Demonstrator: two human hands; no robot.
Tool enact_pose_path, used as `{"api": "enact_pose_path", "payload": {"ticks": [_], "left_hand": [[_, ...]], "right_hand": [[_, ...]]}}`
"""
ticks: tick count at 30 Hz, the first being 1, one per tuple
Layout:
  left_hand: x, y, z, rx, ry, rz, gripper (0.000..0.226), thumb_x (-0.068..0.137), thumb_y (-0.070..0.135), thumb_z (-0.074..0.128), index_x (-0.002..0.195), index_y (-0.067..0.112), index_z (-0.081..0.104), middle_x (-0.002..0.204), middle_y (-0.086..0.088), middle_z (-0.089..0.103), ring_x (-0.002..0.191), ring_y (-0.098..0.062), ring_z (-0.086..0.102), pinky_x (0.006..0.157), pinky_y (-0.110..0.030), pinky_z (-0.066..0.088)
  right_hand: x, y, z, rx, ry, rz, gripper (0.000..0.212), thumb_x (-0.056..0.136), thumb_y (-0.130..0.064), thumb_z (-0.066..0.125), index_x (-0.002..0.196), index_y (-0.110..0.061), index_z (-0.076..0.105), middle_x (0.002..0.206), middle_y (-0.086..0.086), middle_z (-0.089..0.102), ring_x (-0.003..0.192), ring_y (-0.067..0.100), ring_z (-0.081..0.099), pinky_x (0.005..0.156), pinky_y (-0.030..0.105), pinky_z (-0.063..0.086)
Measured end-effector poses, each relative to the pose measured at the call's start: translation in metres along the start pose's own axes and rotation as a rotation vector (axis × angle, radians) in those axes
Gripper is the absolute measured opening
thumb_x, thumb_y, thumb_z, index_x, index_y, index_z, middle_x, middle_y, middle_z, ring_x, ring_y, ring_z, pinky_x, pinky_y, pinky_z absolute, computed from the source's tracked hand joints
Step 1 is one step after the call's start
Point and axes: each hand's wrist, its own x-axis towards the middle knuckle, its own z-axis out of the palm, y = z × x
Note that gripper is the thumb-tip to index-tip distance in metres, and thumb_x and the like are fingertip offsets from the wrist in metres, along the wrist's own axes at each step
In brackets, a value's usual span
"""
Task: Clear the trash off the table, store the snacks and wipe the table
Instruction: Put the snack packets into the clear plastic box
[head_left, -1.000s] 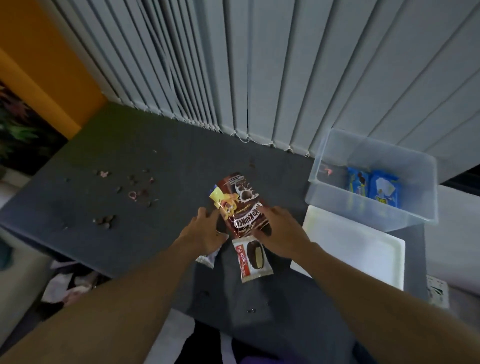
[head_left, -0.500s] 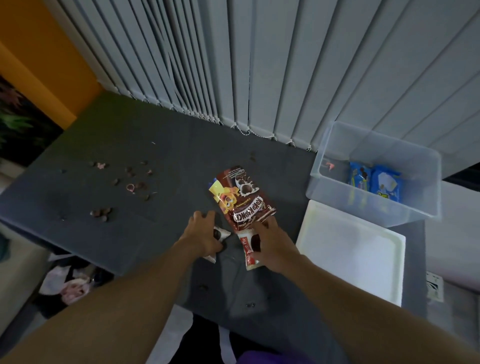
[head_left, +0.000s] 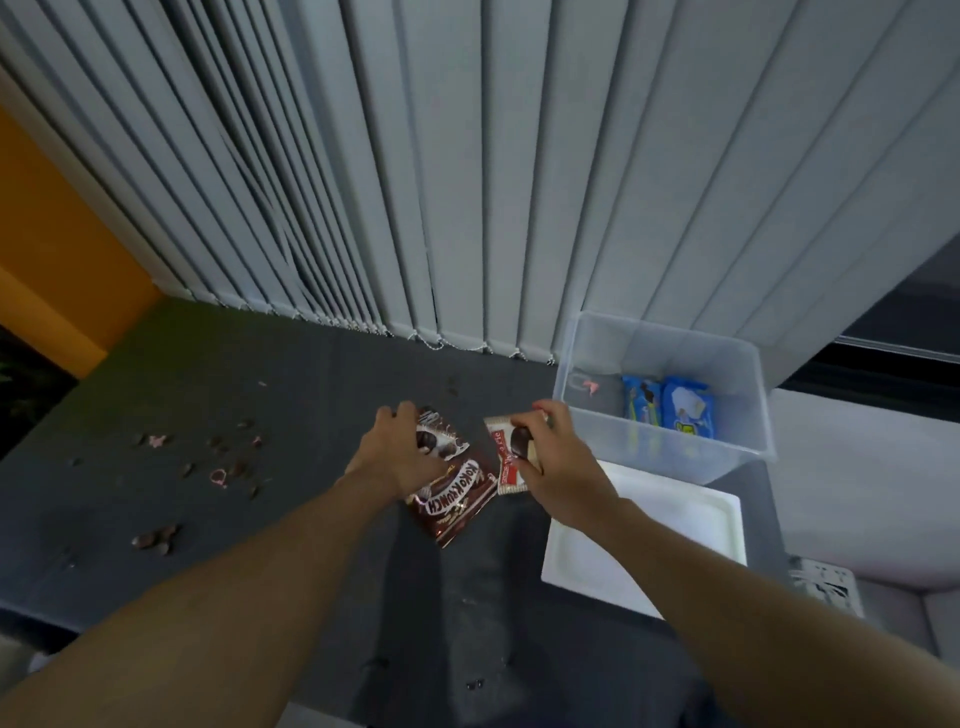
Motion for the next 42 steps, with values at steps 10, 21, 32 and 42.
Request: {"api": "enact_pose_path", "payload": {"ticks": [10, 21, 32, 42], "left_hand": [[0.032, 0.081, -0.017, -0.092, 0.029, 0.167, 0.069, 0.074, 0.034, 0.079, 0.131, 0.018, 0.045, 0.125, -0.005, 0.053, 0.110, -0.030, 0.056, 0.093, -0.043, 0.051], [0.079, 0.117, 0.003, -0.248, -0.032, 0.174, 0.087, 0.077, 0.028, 0.080, 0.148, 0.013, 0.032, 0.127, -0.010, 0.059, 0.107, -0.026, 0.060, 0.086, -0.033, 0.051], [0.111, 0.094, 0.023, -0.367, -0.105, 0.000, 0.076, 0.083, 0.024, 0.075, 0.147, 0.019, 0.034, 0.114, 0.001, 0.059, 0.085, -0.008, 0.059, 0.072, -0.021, 0.048], [0.118, 0.115, 0.024, -0.439, -0.085, 0.006, 0.074, 0.086, 0.022, 0.070, 0.149, 0.018, 0.032, 0.114, 0.001, 0.061, 0.085, -0.007, 0.059, 0.070, -0.023, 0.051]], "right_hand": [[0.025, 0.043, -0.085, 0.099, 0.393, 0.246, 0.039, 0.098, -0.030, 0.059, 0.134, -0.022, 0.047, 0.142, 0.002, 0.032, 0.109, 0.010, 0.051, 0.090, 0.011, 0.041], [0.059, 0.115, -0.088, 0.052, 0.204, 0.474, 0.039, 0.087, -0.026, 0.074, 0.123, -0.019, 0.060, 0.120, 0.008, 0.058, 0.105, 0.021, 0.059, 0.085, 0.019, 0.040], [0.121, 0.140, -0.043, -0.061, -0.043, 0.419, 0.046, 0.092, -0.025, 0.066, 0.134, -0.011, 0.053, 0.133, 0.016, 0.050, 0.122, 0.034, 0.048, 0.105, 0.037, 0.036], [0.108, 0.142, -0.056, -0.001, -0.126, 0.468, 0.049, 0.098, -0.019, 0.055, 0.145, -0.012, 0.042, 0.146, 0.013, 0.042, 0.127, 0.032, 0.049, 0.100, 0.035, 0.040]]}}
